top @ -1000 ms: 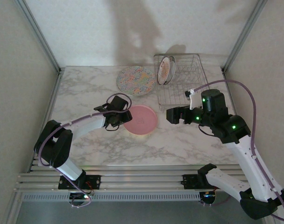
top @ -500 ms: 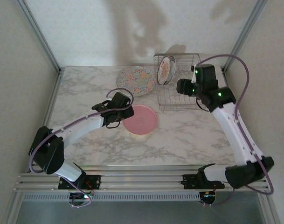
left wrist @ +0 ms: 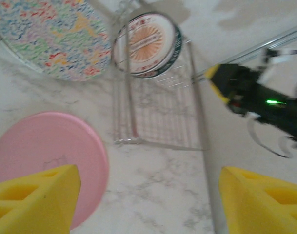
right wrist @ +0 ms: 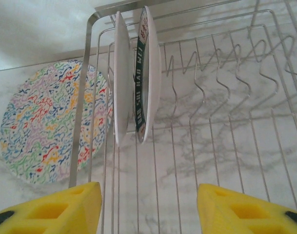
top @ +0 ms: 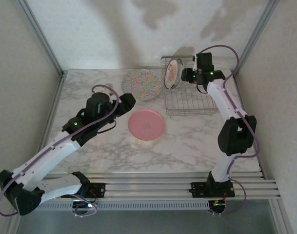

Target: Unload the plates from the dish rack

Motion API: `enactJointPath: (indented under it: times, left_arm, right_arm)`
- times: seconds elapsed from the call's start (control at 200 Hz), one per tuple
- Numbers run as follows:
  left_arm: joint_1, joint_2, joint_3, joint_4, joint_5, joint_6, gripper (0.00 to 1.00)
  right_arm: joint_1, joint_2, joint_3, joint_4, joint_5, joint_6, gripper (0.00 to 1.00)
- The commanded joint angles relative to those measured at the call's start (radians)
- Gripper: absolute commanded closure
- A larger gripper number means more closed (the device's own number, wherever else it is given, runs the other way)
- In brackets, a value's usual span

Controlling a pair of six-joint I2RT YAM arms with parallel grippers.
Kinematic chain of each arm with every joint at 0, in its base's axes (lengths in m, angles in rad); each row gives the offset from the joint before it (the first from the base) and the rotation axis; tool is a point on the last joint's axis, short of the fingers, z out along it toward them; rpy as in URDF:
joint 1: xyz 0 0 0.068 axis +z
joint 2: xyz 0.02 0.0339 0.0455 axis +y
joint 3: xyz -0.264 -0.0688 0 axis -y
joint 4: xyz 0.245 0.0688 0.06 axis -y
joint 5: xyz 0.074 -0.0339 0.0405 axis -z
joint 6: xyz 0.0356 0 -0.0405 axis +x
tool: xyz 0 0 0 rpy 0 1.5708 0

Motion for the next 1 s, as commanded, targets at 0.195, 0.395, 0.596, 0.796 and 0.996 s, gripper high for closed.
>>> enactJointPath:
  times: [0.195, 0.395, 0.596, 0.796, 0.996]
  left_arm:
    - [-0.009, -0.184, -0.069, -0.033, -0.036, -0.082, 0.25]
    - [-0.008, -0.259, -0.096, -0.079, -0.075, -0.112, 0.25]
    - [-0.008, -0.274, -0.093, -0.094, -0.085, -0.114, 0.26]
    - [-0.008, -0.265, -0.085, -0.096, -0.076, -0.108, 0.26]
    - [-0.008, -0.25, -0.074, -0.096, -0.065, -0.104, 0.26]
  right_arm:
    - [-0.007, 0.218, 0.173, 0.026, -0.017, -0.039, 0.46]
    - [-0.006, 0.311, 0.254, -0.003, -0.005, -0.033, 0.54]
    - [-0.006, 0.347, 0.279, 0.01, -0.016, -0.031, 0.58]
    - [-0.007, 0.384, 0.314, 0.0, -0.016, -0.04, 0.61]
    - [-0.008, 0.422, 0.374, -0.025, -0.016, -0.051, 0.66]
